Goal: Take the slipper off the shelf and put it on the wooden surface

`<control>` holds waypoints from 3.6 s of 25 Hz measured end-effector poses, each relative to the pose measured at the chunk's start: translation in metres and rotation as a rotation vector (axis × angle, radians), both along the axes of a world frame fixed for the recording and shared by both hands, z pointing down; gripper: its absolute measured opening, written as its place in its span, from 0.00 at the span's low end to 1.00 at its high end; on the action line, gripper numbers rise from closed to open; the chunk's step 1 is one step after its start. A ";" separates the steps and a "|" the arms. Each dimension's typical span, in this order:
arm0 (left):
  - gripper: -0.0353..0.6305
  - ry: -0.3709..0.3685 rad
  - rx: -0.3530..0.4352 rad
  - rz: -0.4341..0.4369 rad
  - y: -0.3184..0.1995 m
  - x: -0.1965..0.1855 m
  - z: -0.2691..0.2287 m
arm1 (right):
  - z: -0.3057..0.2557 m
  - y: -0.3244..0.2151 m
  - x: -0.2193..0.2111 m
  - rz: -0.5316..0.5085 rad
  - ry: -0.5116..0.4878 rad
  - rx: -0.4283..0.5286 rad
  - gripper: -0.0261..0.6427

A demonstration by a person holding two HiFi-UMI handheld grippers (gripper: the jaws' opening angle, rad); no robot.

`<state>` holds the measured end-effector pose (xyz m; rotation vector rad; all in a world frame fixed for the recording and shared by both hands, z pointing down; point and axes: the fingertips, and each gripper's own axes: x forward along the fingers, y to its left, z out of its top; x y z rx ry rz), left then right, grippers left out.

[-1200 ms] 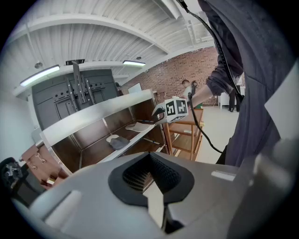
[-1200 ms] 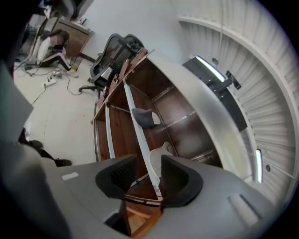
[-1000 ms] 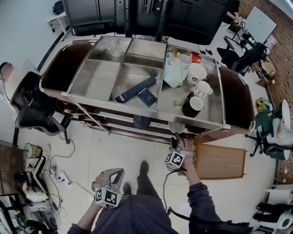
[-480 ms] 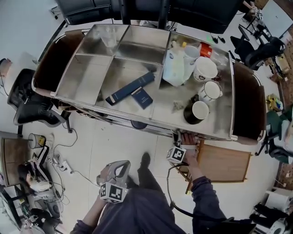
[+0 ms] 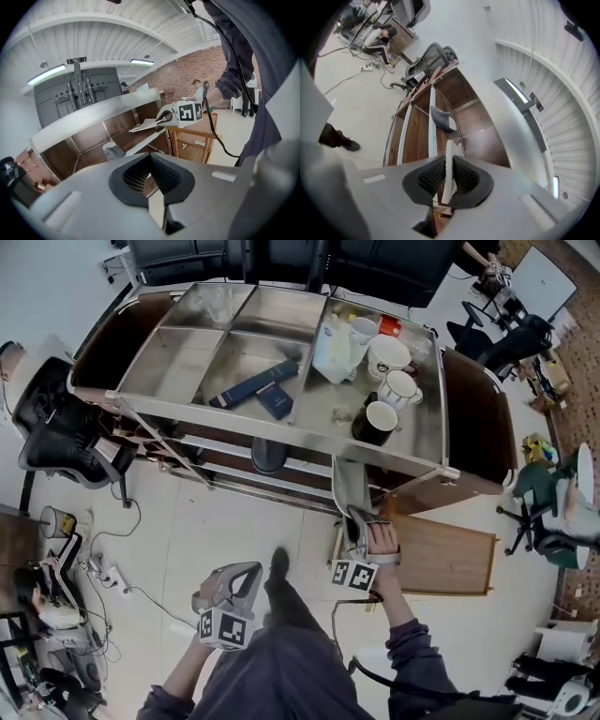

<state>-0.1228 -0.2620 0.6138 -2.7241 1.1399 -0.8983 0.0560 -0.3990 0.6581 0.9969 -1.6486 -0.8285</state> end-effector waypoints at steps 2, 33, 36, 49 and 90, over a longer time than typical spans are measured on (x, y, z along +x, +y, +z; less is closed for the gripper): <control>0.07 0.005 0.018 0.005 0.038 0.006 0.001 | -0.015 0.047 0.004 0.000 -0.013 0.027 0.09; 0.07 -0.095 -0.114 -0.094 0.334 0.205 0.002 | 0.199 0.270 0.245 0.093 -0.027 -0.416 0.15; 0.07 -0.100 -0.136 -0.139 0.350 0.220 0.001 | 0.216 0.277 0.238 0.071 -0.089 -0.485 0.22; 0.07 -0.099 -0.148 -0.126 0.375 0.249 0.009 | 0.145 0.312 0.241 0.084 -0.354 -0.422 0.35; 0.07 -0.031 0.115 0.139 0.613 0.213 -0.035 | -0.129 0.742 0.181 0.188 -0.481 0.014 0.04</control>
